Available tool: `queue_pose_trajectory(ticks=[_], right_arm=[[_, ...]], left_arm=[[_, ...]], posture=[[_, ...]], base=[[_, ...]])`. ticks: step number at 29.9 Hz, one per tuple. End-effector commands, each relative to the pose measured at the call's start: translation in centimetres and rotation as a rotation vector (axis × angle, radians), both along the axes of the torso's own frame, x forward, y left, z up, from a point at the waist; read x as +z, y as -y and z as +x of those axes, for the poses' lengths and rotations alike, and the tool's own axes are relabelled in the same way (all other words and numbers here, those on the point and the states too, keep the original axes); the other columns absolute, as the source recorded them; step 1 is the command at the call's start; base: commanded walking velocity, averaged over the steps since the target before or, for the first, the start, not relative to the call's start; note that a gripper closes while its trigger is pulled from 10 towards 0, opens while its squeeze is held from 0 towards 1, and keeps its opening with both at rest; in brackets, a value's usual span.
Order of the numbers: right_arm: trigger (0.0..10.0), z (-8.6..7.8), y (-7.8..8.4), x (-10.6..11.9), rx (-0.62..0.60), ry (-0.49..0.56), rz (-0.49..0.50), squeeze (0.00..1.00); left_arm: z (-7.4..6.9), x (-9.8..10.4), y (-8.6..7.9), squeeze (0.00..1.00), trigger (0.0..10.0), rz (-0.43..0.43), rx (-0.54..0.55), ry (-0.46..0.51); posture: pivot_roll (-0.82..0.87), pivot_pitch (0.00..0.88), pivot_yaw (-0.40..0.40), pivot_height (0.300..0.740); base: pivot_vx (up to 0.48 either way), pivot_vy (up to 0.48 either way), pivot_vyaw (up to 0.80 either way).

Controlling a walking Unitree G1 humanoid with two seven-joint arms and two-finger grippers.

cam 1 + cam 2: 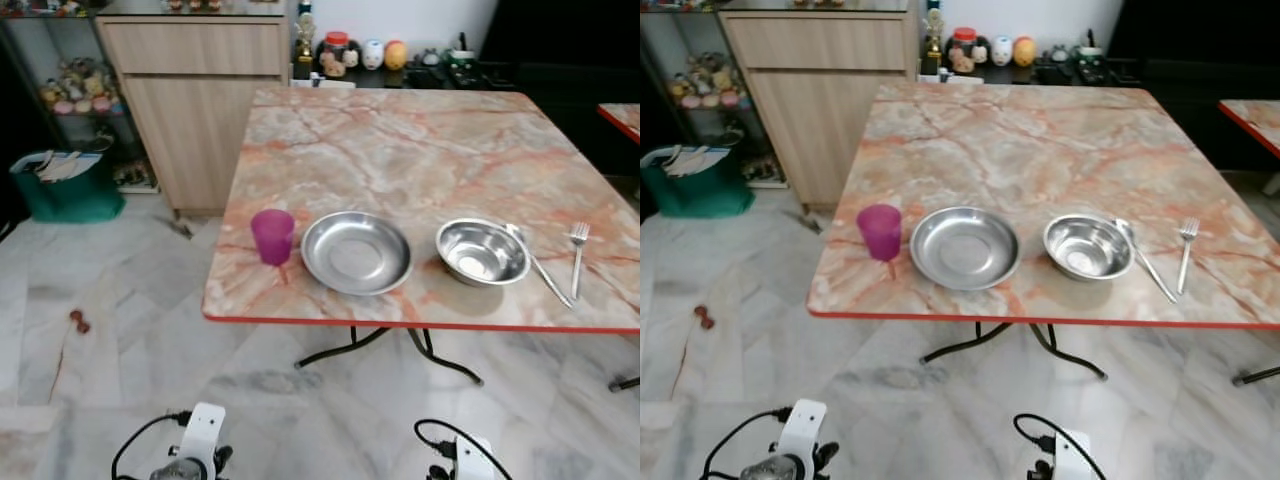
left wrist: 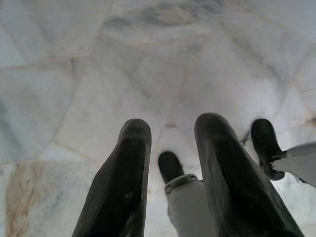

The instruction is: Setting the table

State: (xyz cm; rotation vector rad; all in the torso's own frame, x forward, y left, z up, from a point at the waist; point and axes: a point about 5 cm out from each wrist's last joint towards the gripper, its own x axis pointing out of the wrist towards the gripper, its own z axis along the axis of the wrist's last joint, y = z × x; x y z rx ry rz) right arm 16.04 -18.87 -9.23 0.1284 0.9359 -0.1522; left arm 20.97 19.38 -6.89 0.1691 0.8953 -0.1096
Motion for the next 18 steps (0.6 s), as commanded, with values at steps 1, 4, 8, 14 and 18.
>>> queue_pose_trajectory(ticks=[1, 4, 8, 14, 18], right_arm=[[10.0, -0.3, 0.1, -0.1, -0.001, -0.007, -0.005, 0.00], [10.0, -0.3, 0.1, -0.1, -0.002, -0.011, -0.006, 0.00], [10.0, -0.4, 0.1, -0.2, -0.001, -0.015, -0.006, 0.00], [10.0, -0.5, 0.0, -0.2, 0.004, -0.020, -0.005, 0.00], [10.0, -0.5, -0.1, -0.2, 0.007, -0.020, -0.005, 0.00]], left_arm=[[0.0, 0.0, -0.2, 0.00, 10.0, 0.010, -0.017, 0.000], [0.2, 0.1, 0.0, 0.00, 10.0, 0.009, -0.020, 0.004], [0.4, 0.2, 0.4, 0.00, 10.0, 0.005, -0.024, 0.009], [0.3, 0.1, 0.8, 0.00, 10.0, 0.005, -0.031, 0.012], [0.3, 0.1, 0.9, 0.00, 10.0, 0.005, -0.029, 0.016]], posture=[[0.05, 0.000, -0.033, 0.740], [0.05, 0.000, -0.034, 0.740], [0.05, 0.000, -0.032, 0.740], [0.04, 0.000, -0.029, 0.740], [0.05, 0.000, -0.030, 0.740]], base=[[0.000, 0.000, 0.00], [0.000, -0.329, 0.00], [0.000, -0.333, 0.00], [0.000, -0.204, 0.00], [0.000, 0.000, 0.00]])
